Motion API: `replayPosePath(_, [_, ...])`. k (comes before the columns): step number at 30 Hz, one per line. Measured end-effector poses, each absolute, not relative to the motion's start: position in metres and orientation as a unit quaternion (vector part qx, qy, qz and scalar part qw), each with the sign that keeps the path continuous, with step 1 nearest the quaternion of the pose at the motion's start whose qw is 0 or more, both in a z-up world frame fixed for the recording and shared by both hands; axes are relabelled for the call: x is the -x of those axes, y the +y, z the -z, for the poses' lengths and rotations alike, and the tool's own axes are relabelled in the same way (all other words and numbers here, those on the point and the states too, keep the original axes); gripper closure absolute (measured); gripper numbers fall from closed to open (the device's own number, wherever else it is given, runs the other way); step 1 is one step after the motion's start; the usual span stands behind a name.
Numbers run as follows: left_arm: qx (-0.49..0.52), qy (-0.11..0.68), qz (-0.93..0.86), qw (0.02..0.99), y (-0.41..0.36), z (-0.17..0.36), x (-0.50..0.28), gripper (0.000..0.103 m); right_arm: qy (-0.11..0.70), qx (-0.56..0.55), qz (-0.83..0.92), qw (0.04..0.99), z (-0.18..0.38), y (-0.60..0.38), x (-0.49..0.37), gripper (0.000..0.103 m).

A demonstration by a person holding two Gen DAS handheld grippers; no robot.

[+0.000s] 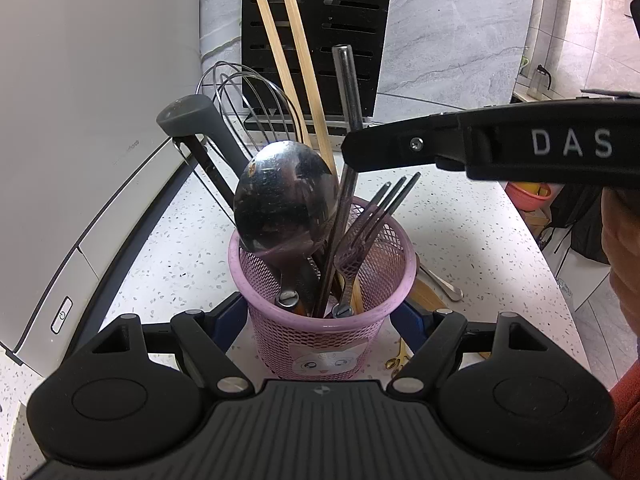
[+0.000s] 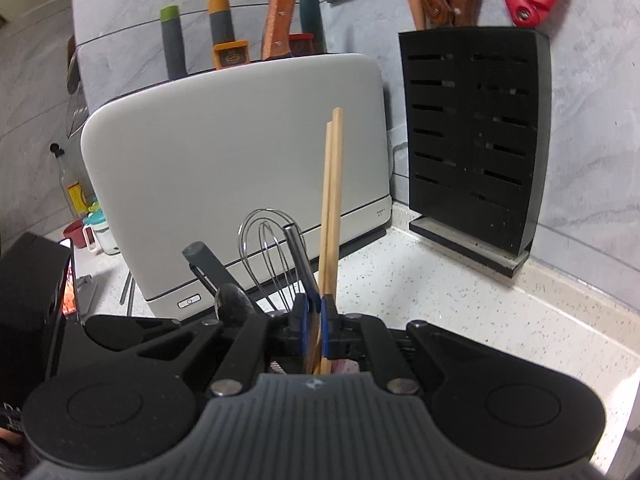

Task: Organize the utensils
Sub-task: 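Lower the straw into the pink cup and open the right gripper, then move the right gripper to the wooden spatula and grasp its handle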

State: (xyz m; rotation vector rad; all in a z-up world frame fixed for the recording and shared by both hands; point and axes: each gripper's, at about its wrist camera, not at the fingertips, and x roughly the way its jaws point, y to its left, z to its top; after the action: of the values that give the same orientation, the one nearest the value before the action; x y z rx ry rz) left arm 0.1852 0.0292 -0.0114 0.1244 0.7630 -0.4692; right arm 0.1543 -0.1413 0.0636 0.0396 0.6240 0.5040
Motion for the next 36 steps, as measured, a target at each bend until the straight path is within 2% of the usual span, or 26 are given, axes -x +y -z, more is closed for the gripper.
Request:
replayPosePath(3, [-0.060,0.369,0.227,0.899,0.029,0.011,-0.185,0.013,0.305,-0.030,-0.245,0.920,-0.067,-0.145,-0.155,0.096])
replayPosePath(11, [-0.059,0.369,0.226,0.900,0.029,0.011,-0.185,0.013,0.273,-0.057,-0.232,0.932,-0.092,-0.163,-0.152,0.075])
replayPosePath(16, [-0.059,0.368,0.225,0.900,0.028,0.011,-0.185,0.013,0.265,-0.072,-0.193,0.942,-0.098,-0.181,-0.156,0.068])
replayPosePath(22, [-0.059,0.368,0.225,0.900,0.028,0.011,-0.185,0.013,0.337,-0.075,-0.145,0.927,-0.069,-0.189,-0.180,0.069])
replayPosePath(26, [-0.059,0.368,0.225,0.900,0.027,0.011,-0.185,0.013,0.391,-0.087,-0.137,0.906,-0.043,-0.193,-0.197,0.080])
replayPosePath(30, [-0.059,0.368,0.225,0.900,0.027,0.011,-0.185,0.013,0.441,-0.102,-0.137,0.881,-0.018,-0.196,-0.209,0.086])
replayPosePath(36, [-0.059,0.368,0.224,0.900,0.027,0.011,-0.185,0.013,0.477,-0.071,-0.150,0.863,0.005,-0.185,-0.218,0.087])
